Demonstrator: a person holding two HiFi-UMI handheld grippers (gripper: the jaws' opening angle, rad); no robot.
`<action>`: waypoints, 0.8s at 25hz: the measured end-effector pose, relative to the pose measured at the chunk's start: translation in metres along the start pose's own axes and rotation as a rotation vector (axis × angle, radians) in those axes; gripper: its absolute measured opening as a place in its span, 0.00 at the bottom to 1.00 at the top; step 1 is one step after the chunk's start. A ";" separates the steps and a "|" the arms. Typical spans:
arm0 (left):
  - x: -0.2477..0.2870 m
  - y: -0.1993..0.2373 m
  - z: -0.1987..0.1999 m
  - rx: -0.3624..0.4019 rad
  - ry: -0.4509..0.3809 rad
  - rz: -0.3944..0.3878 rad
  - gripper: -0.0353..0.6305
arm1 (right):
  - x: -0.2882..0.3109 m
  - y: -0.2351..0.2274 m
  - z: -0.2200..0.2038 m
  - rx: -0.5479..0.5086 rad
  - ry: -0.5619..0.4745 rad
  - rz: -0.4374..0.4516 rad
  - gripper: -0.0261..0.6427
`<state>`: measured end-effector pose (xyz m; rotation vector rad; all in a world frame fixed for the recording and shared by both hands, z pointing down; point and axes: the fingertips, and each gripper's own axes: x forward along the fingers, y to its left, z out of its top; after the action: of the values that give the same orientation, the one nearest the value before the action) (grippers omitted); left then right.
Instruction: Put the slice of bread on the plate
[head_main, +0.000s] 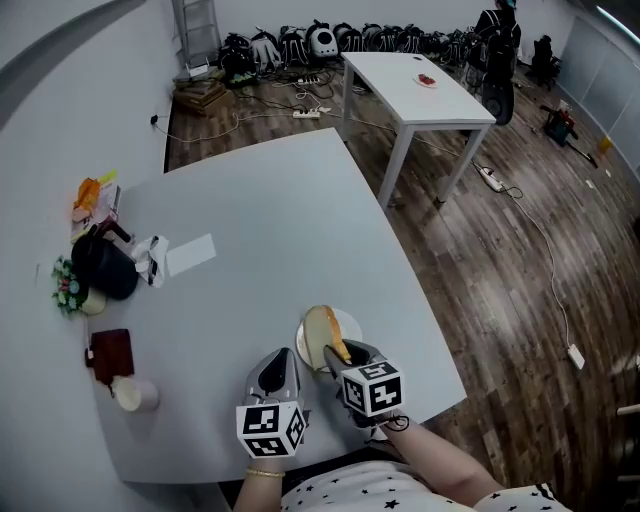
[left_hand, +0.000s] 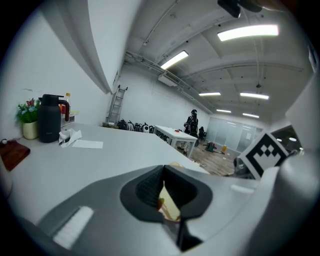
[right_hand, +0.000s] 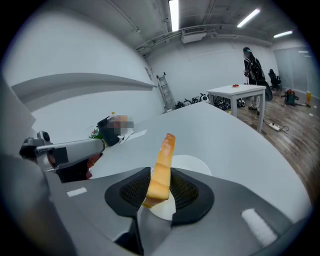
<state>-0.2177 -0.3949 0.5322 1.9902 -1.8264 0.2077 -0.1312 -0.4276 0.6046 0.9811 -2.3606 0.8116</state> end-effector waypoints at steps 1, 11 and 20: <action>0.001 0.000 -0.001 0.000 0.004 -0.002 0.07 | -0.001 -0.004 0.001 -0.023 -0.005 -0.030 0.22; 0.003 -0.004 -0.005 0.006 0.018 -0.023 0.07 | -0.009 -0.035 0.004 -0.136 -0.030 -0.203 0.36; -0.003 -0.011 -0.004 0.012 0.011 -0.036 0.07 | -0.032 -0.011 0.014 -0.093 -0.093 -0.127 0.14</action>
<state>-0.2067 -0.3900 0.5321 2.0242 -1.7849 0.2188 -0.1048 -0.4280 0.5787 1.1385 -2.3617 0.6151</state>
